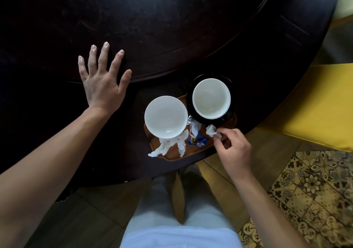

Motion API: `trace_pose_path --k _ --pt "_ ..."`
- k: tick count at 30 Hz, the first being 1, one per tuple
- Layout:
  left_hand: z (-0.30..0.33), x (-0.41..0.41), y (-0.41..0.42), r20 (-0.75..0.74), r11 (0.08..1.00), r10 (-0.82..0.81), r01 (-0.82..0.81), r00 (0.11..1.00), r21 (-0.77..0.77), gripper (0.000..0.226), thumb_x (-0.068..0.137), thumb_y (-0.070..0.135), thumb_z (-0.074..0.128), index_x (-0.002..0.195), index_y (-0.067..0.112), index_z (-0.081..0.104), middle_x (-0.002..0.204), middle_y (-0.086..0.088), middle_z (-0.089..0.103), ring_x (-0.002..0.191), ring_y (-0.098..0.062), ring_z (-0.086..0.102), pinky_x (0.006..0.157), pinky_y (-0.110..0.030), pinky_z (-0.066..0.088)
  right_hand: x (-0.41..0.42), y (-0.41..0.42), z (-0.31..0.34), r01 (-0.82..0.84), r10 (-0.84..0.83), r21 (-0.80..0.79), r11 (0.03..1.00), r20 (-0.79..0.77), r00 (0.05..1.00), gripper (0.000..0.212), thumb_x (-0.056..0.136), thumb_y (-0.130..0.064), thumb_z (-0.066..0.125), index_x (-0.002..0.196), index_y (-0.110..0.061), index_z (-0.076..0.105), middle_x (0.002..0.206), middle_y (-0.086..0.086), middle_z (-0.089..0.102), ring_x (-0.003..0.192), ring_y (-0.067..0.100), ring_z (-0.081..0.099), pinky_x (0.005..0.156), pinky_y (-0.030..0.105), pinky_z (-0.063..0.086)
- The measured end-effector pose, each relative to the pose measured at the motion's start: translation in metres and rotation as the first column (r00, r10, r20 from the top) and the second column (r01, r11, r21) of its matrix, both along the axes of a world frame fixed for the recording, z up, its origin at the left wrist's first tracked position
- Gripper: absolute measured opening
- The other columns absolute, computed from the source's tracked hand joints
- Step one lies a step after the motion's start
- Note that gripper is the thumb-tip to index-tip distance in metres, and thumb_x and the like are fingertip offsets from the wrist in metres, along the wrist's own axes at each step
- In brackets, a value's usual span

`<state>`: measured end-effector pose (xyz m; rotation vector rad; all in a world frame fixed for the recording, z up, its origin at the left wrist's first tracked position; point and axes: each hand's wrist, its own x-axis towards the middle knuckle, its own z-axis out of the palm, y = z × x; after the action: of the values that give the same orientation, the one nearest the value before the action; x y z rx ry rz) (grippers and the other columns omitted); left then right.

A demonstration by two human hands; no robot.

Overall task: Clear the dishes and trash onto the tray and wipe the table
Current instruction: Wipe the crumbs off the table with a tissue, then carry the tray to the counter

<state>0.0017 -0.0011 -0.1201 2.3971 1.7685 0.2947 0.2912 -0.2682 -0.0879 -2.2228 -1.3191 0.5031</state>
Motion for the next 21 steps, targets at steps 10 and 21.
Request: trace_pose_path --k 10,21 --pt "0.003 -0.001 0.0 0.007 1.0 0.0 0.0 1.0 -0.02 0.062 0.108 0.062 0.03 0.16 0.03 0.037 0.173 -0.003 0.019 0.161 -0.032 0.009 0.126 -0.055 -0.004 -0.007 -0.007 -0.002 -0.031 0.031 0.002 1.0 -0.011 0.999 0.021 0.09 -0.019 0.076 0.11 -0.014 0.077 0.1 -0.004 0.067 0.088 0.009 0.063 0.074 0.016 0.053" --pt "0.009 -0.006 0.001 0.08 0.997 -0.04 0.045 0.996 -0.063 0.061 0.106 0.054 0.041 0.161 0.027 0.033 0.174 -0.004 0.016 0.162 -0.03 0.006 0.126 -0.047 -0.009 0.003 -0.005 0.016 -0.002 -0.004 -0.048 0.999 -0.118 0.993 0.028 0.099 -0.02 0.063 0.127 -0.017 0.066 0.091 -0.009 0.065 0.08 0.002 0.062 0.064 0.02 0.054"
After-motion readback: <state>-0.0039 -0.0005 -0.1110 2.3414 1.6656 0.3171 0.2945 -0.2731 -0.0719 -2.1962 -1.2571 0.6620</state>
